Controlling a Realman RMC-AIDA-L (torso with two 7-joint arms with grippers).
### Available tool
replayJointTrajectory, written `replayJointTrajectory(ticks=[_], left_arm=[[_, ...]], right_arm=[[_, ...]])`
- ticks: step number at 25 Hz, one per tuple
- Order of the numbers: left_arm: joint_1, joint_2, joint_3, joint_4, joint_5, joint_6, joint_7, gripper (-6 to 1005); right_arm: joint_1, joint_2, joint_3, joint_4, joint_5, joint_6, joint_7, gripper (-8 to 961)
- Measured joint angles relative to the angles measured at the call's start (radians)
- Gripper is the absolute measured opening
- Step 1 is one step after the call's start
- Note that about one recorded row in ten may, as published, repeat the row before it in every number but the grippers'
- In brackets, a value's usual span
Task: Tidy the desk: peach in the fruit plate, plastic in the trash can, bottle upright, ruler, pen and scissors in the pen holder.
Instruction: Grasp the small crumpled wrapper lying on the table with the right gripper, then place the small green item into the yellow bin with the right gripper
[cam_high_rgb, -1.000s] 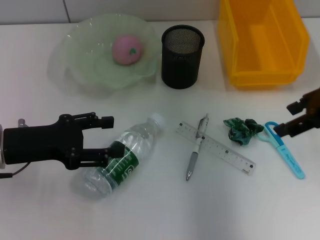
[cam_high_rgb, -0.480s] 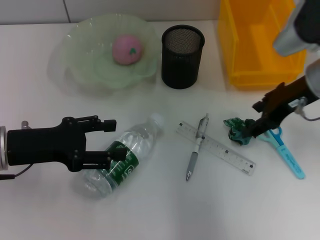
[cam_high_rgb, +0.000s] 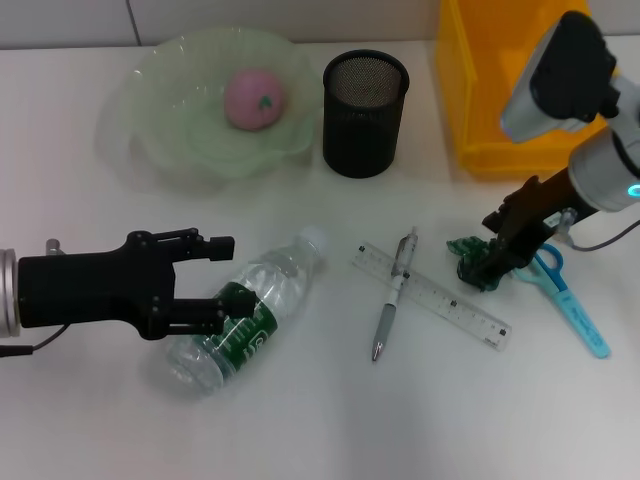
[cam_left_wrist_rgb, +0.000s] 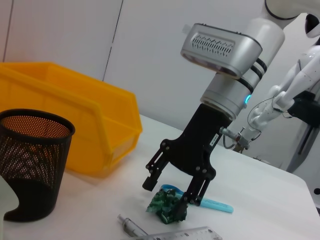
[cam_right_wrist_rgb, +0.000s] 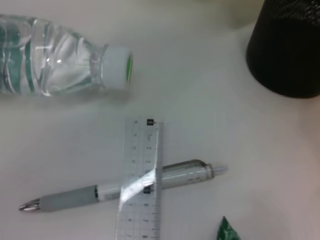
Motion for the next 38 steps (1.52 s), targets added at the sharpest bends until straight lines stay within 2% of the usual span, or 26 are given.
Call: replayJointTrajectory(ticks=[8, 14, 20, 23, 34, 36, 38], left_arm=[[-0.006, 0.007, 0.000, -0.024, 0.000, -0.004, 0.006, 809], [-0.006, 0.008, 0.000, -0.024, 0.000, -0.006, 0.007, 809], [-0.003, 0.008, -0.002, -0.024, 0.000, -0.007, 0.007, 809], [-0.002, 0.008, -0.002, -0.024, 0.000, -0.011, 0.007, 809], [-0.006, 0.006, 0.000, -0.024, 0.000, -0.013, 0.007, 808], [-0.006, 0.006, 0.000, -0.024, 0.000, -0.014, 0.007, 808], [-0.006, 0.007, 0.000, -0.024, 0.000, -0.013, 0.007, 808]], right_arm=[[0.003, 0.001, -0.019, 0.024, -0.001, 0.023, -0.001, 727], [-0.001, 0.002, -0.020, 0.021, -0.002, 0.018, -0.001, 530], [-0.014, 0.002, -0.017, 0.004, -0.002, 0.008, -0.001, 292], [-0.028, 0.002, -0.014, -0.018, -0.002, 0.004, -0.001, 53], [-0.079, -0.001, -0.005, -0.107, 0.043, -0.024, 0.001, 12], [-0.085, -0.002, 0.012, -0.122, 0.059, -0.032, 0.001, 5], [-0.089, -0.004, 0.071, -0.145, 0.088, -0.053, -0.001, -1]])
